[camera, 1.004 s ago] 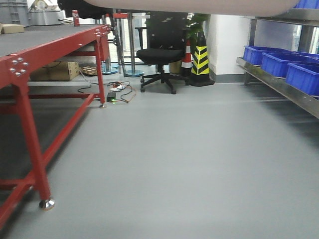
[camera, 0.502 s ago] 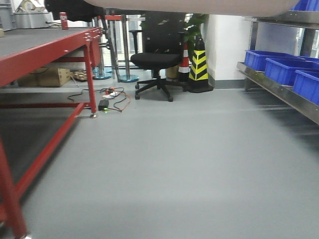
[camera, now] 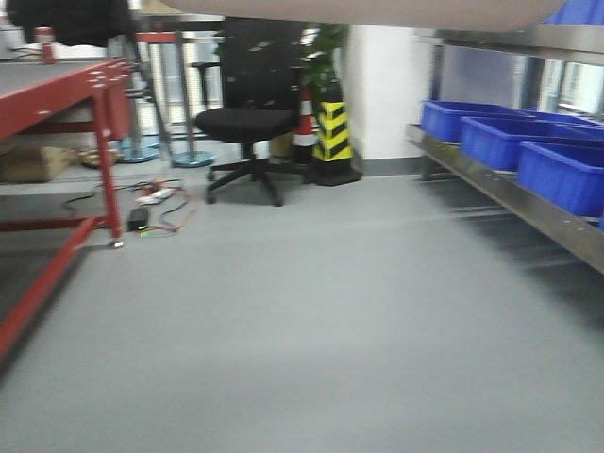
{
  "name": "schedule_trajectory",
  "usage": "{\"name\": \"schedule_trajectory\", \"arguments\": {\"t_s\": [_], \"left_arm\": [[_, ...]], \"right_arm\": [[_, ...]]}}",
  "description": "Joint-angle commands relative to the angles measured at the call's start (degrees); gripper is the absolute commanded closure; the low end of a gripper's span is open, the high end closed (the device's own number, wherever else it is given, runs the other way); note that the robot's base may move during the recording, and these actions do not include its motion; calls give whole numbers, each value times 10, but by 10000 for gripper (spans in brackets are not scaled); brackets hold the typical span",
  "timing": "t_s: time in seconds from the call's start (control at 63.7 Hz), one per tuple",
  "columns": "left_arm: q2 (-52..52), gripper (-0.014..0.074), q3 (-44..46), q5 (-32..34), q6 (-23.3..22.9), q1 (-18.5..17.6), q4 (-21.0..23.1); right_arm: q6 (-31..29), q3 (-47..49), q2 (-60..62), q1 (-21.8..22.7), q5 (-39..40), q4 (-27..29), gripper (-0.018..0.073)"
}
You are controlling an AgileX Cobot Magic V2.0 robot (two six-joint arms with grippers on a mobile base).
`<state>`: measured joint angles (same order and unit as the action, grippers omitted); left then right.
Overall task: Grab white bin and place on right shelf
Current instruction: 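Drive with the held bin toward the steel rack of blue crates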
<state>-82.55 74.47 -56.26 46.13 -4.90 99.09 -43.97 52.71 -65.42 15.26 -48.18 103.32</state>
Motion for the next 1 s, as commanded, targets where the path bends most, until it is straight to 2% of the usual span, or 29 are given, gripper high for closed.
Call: {"name": "schedule_trajectory", "arguments": {"t_s": [0.0,0.989], "left_arm": [[31,722,25,-195,-2,-29,86],[31,722,25,-194,-2,-29,86]], "right_arm": [[-1,23,16,-17,-91,50,492],[-1,23,16,-17,-88,50,492]]}}
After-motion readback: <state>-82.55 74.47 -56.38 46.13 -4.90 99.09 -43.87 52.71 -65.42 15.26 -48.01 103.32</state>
